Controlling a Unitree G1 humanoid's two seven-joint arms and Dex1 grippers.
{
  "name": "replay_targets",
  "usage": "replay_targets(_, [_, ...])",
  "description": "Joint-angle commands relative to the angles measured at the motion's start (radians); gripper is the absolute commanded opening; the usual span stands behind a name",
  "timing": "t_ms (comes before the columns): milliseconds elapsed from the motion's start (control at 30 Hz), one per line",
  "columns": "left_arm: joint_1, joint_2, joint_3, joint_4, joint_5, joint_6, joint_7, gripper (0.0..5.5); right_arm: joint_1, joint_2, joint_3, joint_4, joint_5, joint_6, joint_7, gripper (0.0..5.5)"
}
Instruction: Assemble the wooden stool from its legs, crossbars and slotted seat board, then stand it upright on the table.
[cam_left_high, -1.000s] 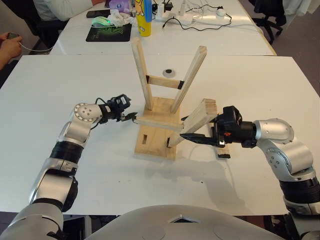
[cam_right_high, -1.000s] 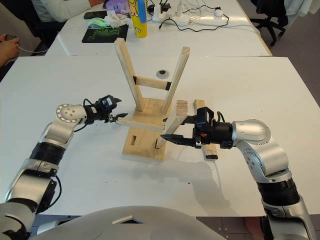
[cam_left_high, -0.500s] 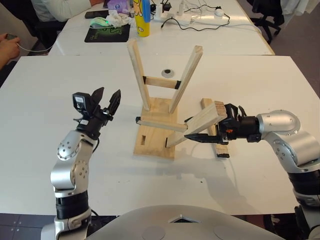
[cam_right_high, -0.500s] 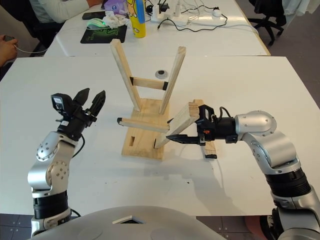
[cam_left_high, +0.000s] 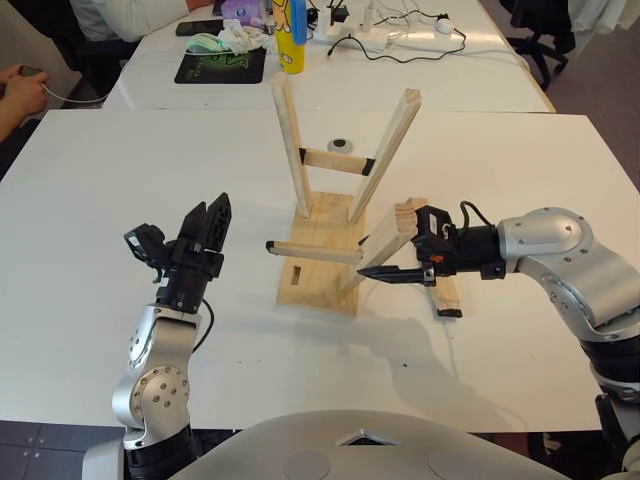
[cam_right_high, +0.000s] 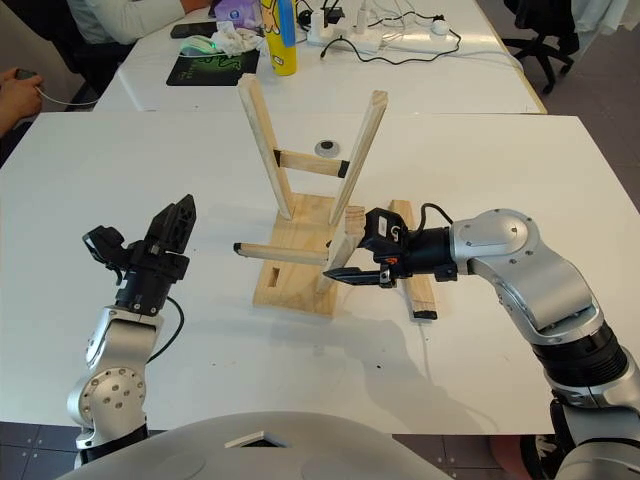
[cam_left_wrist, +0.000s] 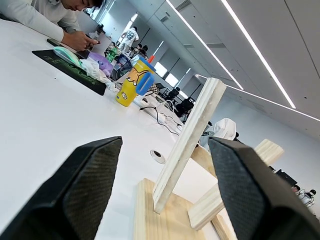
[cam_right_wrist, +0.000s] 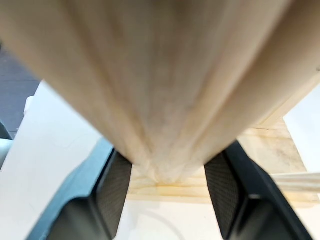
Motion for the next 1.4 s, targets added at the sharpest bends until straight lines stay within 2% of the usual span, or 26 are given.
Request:
replay_targets(33, [0.001,0.040,-0.021,0.047,0.136,-0.059,0.024,3.20,0.055,-0.030,0.057,0.025,-0.101,0.035,-0.044,2.05])
replay_targets(167, [-0.005,0.089,-0.058,0.094,0.328,-0.156,0.039,3.20,0.084,-0.029,0.072,0.040,-0.102,0.038,-0.050,2.05])
replay_targets(333, [0.004,0.195,-0.170,0.162,0.716,-0.365,0.080,3.20,0.097,0.003,0.061,0.024,-0.053,0.131,-0.114,2.05])
replay_targets(467, [0.009,0.247,-0.219,0.232,0.882,-0.477,0.097,3.20,0.134,0.012,0.055,0.014,-0.051,0.129,-0.157,2.05])
replay_targets(667, [-0.003,0.256,-0.228,0.287,0.933,-0.538,0.110,3.20,0.194,0.067,0.034,0.056,-0.080,-0.041,-0.192,2.05])
replay_targets(933, [-0.030,0.260,-0.217,0.309,0.931,-0.553,0.109,3.20,0.173,0.149,-0.072,0.104,-0.017,-0.214,-0.168,2.05])
replay_targets(967, [-0.033,0.261,-0.216,0.310,0.932,-0.553,0.109,3.20,0.158,0.151,-0.078,0.110,-0.009,-0.216,-0.159,2.34])
replay_targets(1067, [-0.042,0.262,-0.214,0.310,0.930,-0.552,0.108,3.20,0.123,0.150,-0.090,0.134,-0.005,-0.218,-0.136,2.82])
replay_targets(1267, [-0.048,0.265,-0.210,0.312,0.924,-0.554,0.106,3.20,0.064,0.107,-0.145,0.201,-0.015,-0.203,-0.090,2.82])
replay_targets(1400, [-0.030,0.261,-0.210,0.302,0.926,-0.555,0.110,3.20,0.095,0.048,-0.208,0.257,-0.034,-0.193,-0.071,2.82])
